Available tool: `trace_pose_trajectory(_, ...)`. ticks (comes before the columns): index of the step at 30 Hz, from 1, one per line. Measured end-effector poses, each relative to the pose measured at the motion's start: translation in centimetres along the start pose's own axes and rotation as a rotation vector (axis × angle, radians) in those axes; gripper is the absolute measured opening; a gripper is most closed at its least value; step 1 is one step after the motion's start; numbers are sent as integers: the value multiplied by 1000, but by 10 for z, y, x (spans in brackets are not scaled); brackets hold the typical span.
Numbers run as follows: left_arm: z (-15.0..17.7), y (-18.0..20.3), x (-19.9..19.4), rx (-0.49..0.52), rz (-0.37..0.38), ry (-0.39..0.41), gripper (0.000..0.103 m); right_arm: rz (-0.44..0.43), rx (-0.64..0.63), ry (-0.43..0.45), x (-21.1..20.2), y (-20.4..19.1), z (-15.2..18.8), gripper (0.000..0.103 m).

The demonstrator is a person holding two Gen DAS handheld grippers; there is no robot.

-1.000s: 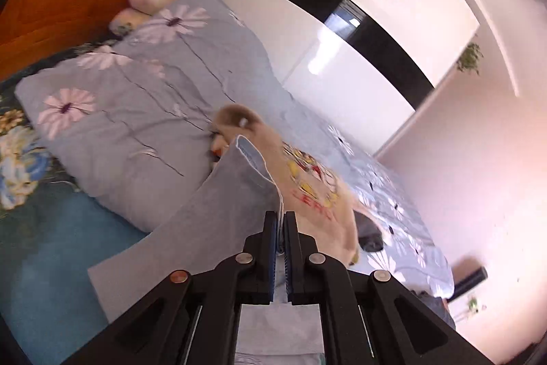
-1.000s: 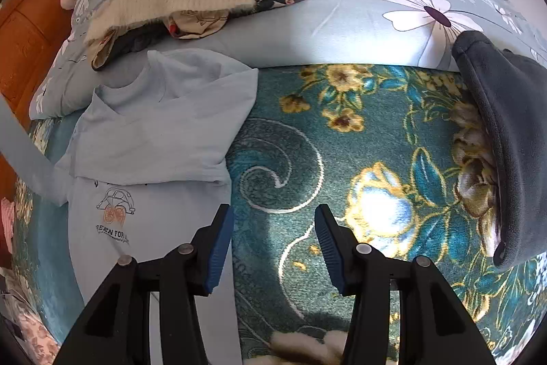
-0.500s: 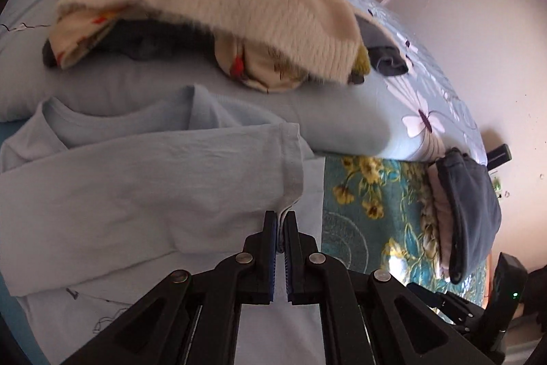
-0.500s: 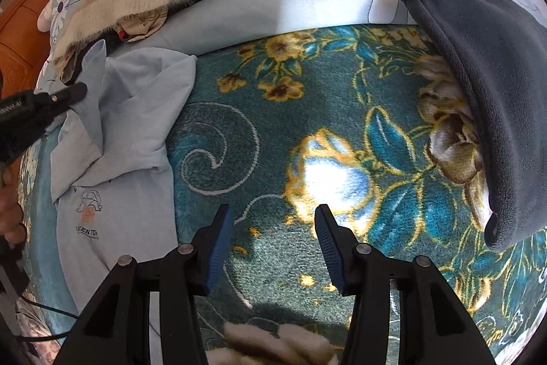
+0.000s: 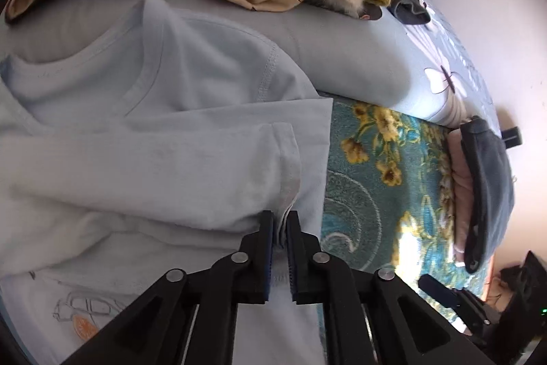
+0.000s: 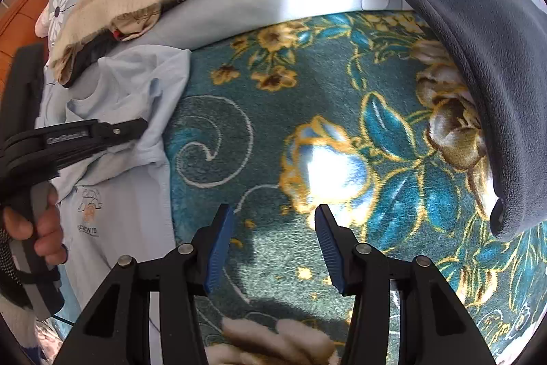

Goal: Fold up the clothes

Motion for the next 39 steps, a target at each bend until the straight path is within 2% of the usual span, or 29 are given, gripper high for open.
trace_pose_trajectory(2,2,-1,-19,-16,45,26,40,-9,-9,2,-3,-5,0,51)
trace_pose_trajectory(4,6,-21,-53,-40,35,96,50,-24,-15,0,-4,-9,-3,51)
trace_pose_trajectory(6,11,-50,-88,-78,-11,167,51,-63,-8,0,-3,-16,-8,51)
trace_pose_trajectory(10,31,-133,-140,-149,-270,260,53,-219,52,5,9,-40,-30,51)
trace_pose_trajectory(13,49,-185,-150,-149,-440,220,53,-296,78,22,23,-62,-55,51)
trace_pose_trajectory(16,62,-219,-148,-137,-532,186,53,-337,69,12,42,-83,-76,51)
trace_pose_trajectory(19,67,-240,-146,-140,-564,185,53,-349,30,-15,63,-101,-93,51)
trace_pose_trajectory(24,64,-253,-142,-161,-564,223,53,-320,10,-67,96,-113,-105,50)
trace_pose_trajectory(28,62,-256,-144,-151,-569,256,53,-342,23,-109,111,-120,-102,39)
trace_pose_trajectory(30,62,-258,-147,-169,-567,279,53,-365,10,-123,113,-127,-99,29)
trace_pose_trajectory(32,62,-260,-148,-183,-564,295,53,-366,-9,-133,114,-133,-97,13)
trace_pose_trajectory(35,63,-263,-149,-187,-571,306,53,-346,-25,-121,112,-136,-98,10)
trace_pose_trajectory(39,64,-270,-151,-215,-599,325,54,-338,-35,-35,94,-129,-109,7)
Point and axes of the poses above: each gripper's, at about its wrist camera, not at the fingertips, and x roughly the way its jaws point, y to its right, z to its underside, the point moved 4 cm from there along x, roughly the way its jaws point, and after that the axes turned 12 degrees about y, right-handed, at the moved point
